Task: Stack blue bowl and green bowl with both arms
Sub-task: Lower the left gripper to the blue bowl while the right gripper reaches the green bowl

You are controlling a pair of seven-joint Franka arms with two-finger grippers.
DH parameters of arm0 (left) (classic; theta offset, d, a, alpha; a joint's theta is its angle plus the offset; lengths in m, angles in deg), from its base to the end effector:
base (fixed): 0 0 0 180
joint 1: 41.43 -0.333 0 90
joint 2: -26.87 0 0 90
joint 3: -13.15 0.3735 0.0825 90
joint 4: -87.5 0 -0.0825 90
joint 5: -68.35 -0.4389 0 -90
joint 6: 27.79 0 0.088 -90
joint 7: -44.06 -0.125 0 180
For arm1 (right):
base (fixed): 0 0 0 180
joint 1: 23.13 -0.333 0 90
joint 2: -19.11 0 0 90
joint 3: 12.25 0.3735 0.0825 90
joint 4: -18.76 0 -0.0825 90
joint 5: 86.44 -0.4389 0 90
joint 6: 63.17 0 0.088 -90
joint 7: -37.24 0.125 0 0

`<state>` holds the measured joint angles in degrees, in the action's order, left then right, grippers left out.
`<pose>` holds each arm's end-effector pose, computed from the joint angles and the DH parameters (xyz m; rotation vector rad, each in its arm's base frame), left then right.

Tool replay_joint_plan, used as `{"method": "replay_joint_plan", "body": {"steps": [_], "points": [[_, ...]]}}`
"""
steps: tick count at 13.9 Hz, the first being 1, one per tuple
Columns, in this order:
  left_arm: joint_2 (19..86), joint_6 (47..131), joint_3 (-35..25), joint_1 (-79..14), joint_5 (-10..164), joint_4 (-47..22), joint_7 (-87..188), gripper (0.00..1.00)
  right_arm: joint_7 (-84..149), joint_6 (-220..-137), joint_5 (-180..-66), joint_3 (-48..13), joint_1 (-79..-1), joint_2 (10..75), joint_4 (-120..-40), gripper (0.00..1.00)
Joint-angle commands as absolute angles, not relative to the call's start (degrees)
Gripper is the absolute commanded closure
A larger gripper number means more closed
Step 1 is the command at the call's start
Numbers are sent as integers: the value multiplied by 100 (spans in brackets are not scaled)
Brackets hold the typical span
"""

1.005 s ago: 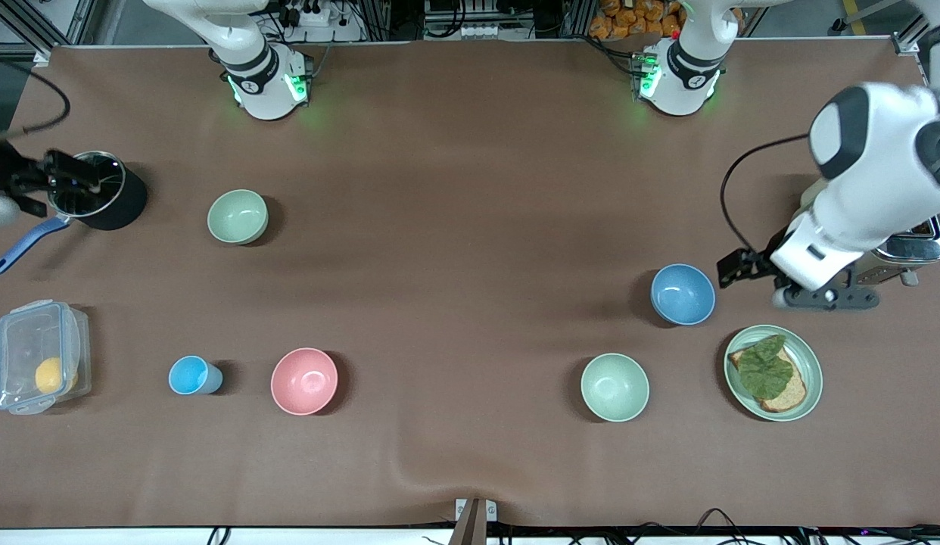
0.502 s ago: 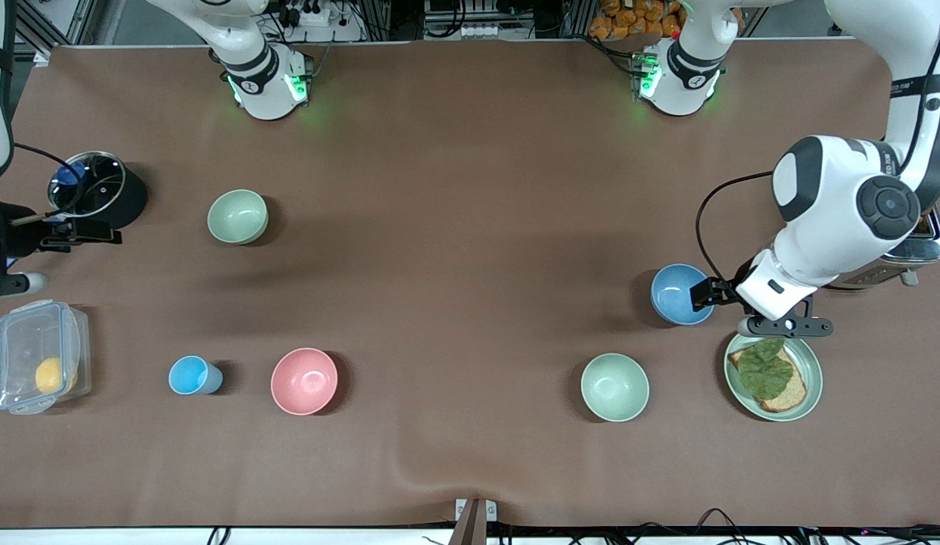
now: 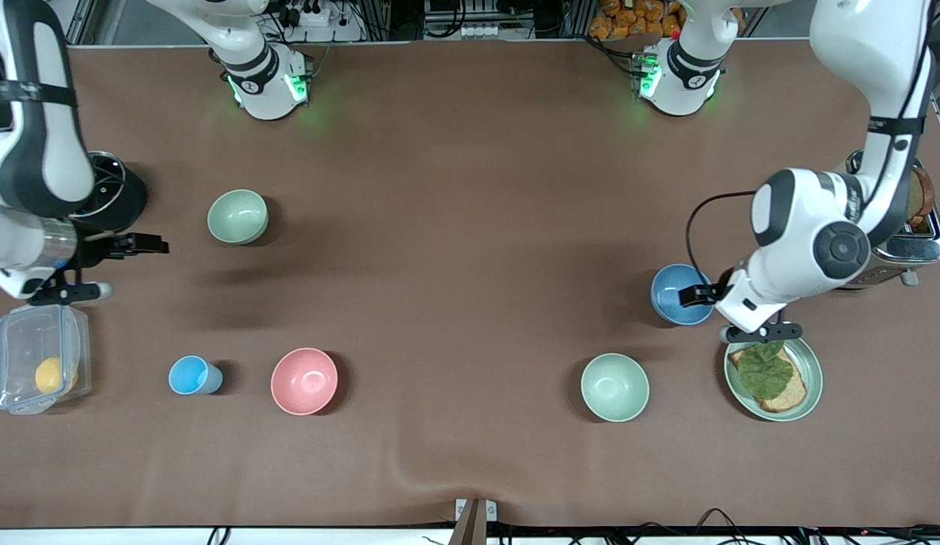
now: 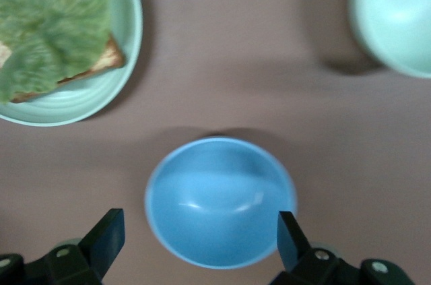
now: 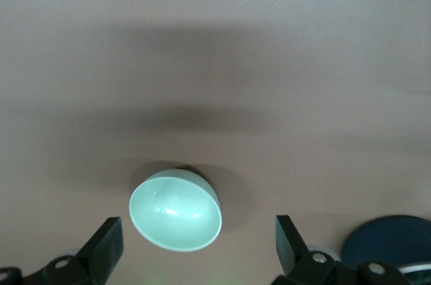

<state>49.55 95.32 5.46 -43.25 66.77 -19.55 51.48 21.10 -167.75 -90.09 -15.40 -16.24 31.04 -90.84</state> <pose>0.6806 -0.0632 0.2966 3.1196 0.0282 -0.1787 0.6148 -0.1012 0.3772 -2.9974 -0.1211 0.4184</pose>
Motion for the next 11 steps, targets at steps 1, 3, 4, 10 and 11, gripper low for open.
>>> {"method": "replay_joint_plan", "body": {"steps": [1,3,4,10,11], "points": [[5226,9411,489,-4784,6545,-1964,4451,0,2212,-17320,-9066,-1506,-1619,2491,-10032,0],[5463,9437,489,-4732,6545,-1990,4450,0,2204,-17800,-9084,-1506,-1584,2360,-10539,0],[5473,9464,489,-4767,6545,-2034,4432,0,2204,-18274,-9084,-1506,-1619,2220,-10960,0],[5762,10131,481,-4697,6536,-2183,4441,0,1906,-19674,-9093,-1497,-1742,2131,-12158,0],[5824,10236,472,-4688,6545,-2183,4450,29,1705,-19928,-9093,-1498,-1733,2148,-12325,0]]}}
